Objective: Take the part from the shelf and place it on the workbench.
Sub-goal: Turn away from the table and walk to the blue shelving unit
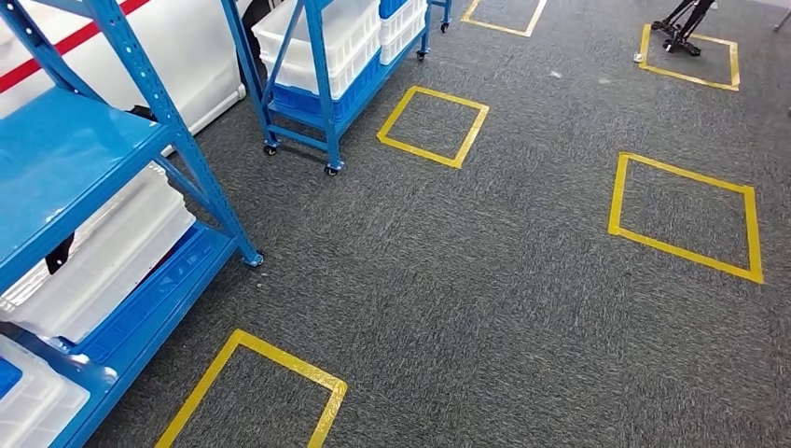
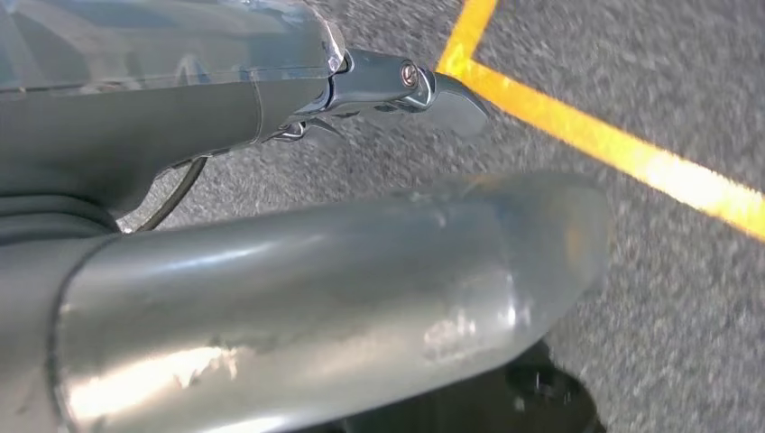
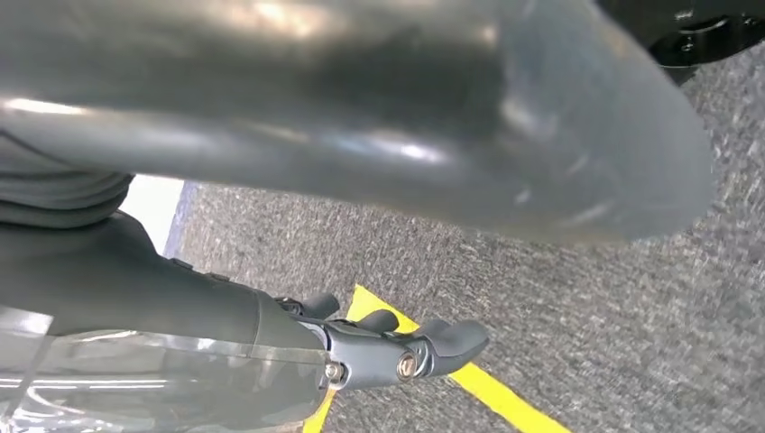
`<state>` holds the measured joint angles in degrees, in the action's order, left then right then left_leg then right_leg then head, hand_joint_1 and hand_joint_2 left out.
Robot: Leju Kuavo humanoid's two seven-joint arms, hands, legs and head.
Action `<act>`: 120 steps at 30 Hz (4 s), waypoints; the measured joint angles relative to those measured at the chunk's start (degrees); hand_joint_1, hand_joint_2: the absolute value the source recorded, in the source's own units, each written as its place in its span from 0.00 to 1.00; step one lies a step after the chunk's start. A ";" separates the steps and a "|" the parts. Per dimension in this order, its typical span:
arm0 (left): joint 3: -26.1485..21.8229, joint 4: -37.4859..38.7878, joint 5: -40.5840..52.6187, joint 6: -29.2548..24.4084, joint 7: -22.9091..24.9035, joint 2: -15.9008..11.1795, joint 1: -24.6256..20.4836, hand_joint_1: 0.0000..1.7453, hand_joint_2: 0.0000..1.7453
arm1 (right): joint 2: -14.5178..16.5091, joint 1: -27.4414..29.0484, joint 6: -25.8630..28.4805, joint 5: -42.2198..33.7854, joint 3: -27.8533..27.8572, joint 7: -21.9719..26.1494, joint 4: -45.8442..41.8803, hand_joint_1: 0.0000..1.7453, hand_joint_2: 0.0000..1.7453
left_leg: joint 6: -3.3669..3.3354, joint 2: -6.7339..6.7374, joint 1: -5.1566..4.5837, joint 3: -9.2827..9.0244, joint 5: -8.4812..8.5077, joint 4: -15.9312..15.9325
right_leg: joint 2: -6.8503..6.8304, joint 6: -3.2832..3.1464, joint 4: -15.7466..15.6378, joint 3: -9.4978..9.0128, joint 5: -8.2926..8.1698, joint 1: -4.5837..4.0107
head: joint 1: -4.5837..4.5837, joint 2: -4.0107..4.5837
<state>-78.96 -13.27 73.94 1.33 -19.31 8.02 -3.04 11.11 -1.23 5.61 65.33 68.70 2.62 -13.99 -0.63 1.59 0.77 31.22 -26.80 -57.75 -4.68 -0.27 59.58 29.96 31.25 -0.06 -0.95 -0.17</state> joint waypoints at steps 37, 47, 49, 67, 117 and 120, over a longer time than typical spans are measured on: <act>0.04 -0.08 0.73 -0.32 -1.13 -1.46 -0.46 0.00 0.00 | -0.14 -0.30 -0.98 1.80 0.07 1.31 0.05 0.00 0.00 | -0.51 -4.38 0.02 -0.18 0.89 0.80 | 4.65 0.98 12.44 6.42 3.39 1.09 | 0.18 0.02; 0.25 -0.07 1.11 -0.27 -1.13 -1.42 -0.45 0.00 0.00 | -0.36 -0.48 -1.08 2.22 0.07 0.96 0.13 0.00 0.00 | 2.60 -5.38 0.41 3.27 -2.03 -4.62 | 5.42 -1.45 -1.18 0.84 -2.81 1.34 | 0.58 0.01; 0.28 -0.07 1.14 -0.27 -1.08 -1.37 -0.65 0.00 0.00 | -0.40 -0.31 -1.26 2.33 0.07 0.81 0.13 0.00 0.00 | 2.73 -2.72 0.34 6.76 -6.12 -12.49 | 3.74 -1.87 -1.15 1.05 -2.79 0.89 | 0.91 0.02; 1.29 -0.06 1.76 -0.19 -2.46 -1.73 -1.60 0.00 0.00 | -1.79 -1.27 -2.01 3.15 0.04 2.06 0.26 0.00 0.00 | -0.74 -4.04 -0.11 -0.21 1.01 0.95 | 4.54 0.96 14.00 7.34 4.25 0.95 | 0.40 0.02; 1.40 -0.10 1.07 -0.54 -3.27 -0.51 -1.14 0.00 0.00 | -2.08 -0.66 -2.14 2.56 1.63 0.44 0.80 0.00 0.00 | 0.58 -1.62 -0.80 3.62 0.38 -3.85 | 4.66 -1.46 -0.39 -1.50 -0.21 0.50 | 0.55 0.02; 1.40 -0.10 1.07 -0.56 -3.27 -0.45 -1.11 0.00 0.00 | -2.03 -0.85 -2.15 2.59 1.73 0.38 0.85 0.00 0.00 | -0.25 -1.60 -1.20 3.22 1.03 -1.96 | 4.67 -0.40 -0.80 -1.82 0.44 0.46 | 0.53 0.01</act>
<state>-77.56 -13.38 75.01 0.77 -22.57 7.57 -4.15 9.08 -2.08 3.46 67.92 70.42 3.01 -13.14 -0.88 -0.02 -0.44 34.44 -25.77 -59.72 -0.01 -0.67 58.78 28.14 31.69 0.40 -0.42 -0.16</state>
